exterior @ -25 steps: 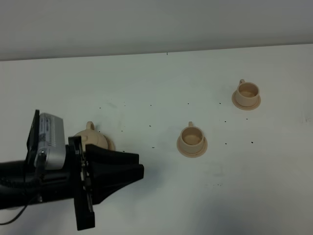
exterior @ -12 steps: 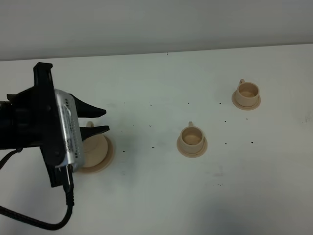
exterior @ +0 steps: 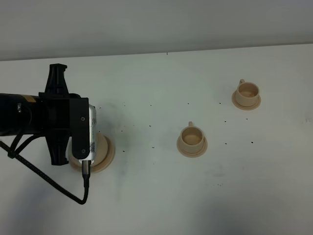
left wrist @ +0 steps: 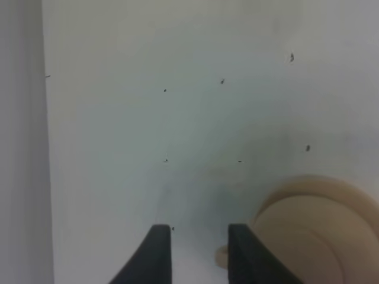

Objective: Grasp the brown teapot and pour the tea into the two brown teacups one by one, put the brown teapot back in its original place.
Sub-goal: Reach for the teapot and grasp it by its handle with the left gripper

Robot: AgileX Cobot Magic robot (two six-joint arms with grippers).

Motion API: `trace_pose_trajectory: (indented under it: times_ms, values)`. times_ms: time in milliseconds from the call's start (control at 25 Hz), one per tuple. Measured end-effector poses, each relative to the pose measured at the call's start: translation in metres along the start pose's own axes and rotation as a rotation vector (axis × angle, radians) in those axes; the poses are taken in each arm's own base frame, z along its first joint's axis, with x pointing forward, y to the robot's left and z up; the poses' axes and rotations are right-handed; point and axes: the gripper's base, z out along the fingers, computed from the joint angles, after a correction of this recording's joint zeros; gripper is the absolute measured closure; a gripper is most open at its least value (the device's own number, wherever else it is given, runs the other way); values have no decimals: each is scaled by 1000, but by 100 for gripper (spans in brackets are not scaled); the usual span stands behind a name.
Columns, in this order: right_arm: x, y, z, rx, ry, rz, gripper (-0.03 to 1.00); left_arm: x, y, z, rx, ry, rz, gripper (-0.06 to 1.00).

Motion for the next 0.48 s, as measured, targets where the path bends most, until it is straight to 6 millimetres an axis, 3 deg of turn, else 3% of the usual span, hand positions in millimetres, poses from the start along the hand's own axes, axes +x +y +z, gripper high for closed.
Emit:
trace_pose_trajectory:
  times_ms: [480]
  values:
    - [0, 0, 0, 0, 0, 0, 90, -15, -4, 3, 59, -170, -127, 69]
